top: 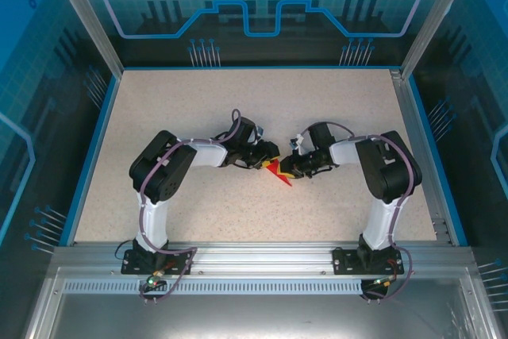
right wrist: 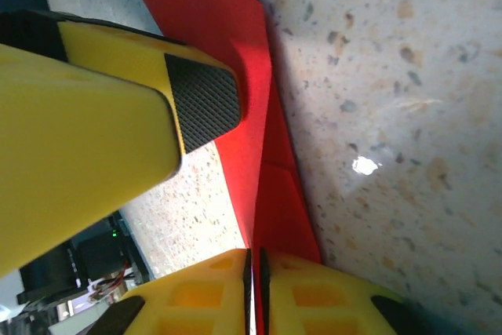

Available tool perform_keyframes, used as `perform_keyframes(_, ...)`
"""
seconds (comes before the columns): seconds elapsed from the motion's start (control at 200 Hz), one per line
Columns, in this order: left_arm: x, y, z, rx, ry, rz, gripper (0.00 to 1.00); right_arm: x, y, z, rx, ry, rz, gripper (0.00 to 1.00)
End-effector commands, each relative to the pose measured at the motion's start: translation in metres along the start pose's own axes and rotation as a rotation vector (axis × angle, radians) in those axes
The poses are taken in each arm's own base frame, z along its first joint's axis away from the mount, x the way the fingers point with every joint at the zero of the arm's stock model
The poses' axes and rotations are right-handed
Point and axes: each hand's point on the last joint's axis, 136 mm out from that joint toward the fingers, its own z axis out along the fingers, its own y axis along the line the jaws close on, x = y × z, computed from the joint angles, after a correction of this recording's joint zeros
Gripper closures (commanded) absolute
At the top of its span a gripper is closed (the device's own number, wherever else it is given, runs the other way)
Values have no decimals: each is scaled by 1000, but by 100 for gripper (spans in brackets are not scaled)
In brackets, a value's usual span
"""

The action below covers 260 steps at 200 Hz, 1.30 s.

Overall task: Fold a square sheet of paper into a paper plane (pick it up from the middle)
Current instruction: Fold the wing for the fifth time at the center of the table.

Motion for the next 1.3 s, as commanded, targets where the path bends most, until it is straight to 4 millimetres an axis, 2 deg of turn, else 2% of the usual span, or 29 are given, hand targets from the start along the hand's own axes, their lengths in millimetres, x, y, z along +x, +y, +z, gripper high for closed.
perform_keyframes(0.0, 3, 29, 7, -97, 9, -32, 58, 29, -24, 0, 126, 59, 66, 84)
perform_keyframes(0.235, 3, 28, 7, -93, 11, -30, 58, 33, -27, -4, 156, 58, 55, 85)
perform_keyframes(0.365, 3, 27, 6, -92, 13, -27, 58, 35, -31, -3, 169, 60, 66, 92)
perform_keyframes(0.495, 3, 28, 6, -94, 13, -27, 59, 37, -44, -3, 230, 61, 86, 97)
perform_keyframes(0.545, 4, 28, 6, -94, 14, -27, 59, 37, -44, -3, 231, 62, 83, 96)
perform_keyframes(0.725, 4, 28, 6, -95, 17, -24, 59, 35, -29, -9, 195, 42, 31, 79)
perform_keyframes(0.815, 3, 28, 6, -96, 16, -24, 59, 37, -26, -12, 211, 44, 0, 76)
perform_keyframes(1.065, 2, 25, 6, -90, 18, -22, 59, 38, -26, -14, 255, 52, -28, 77)
perform_keyframes(1.295, 2, 26, 5, -91, 19, -23, 59, 41, -38, -11, 298, 70, 6, 87)
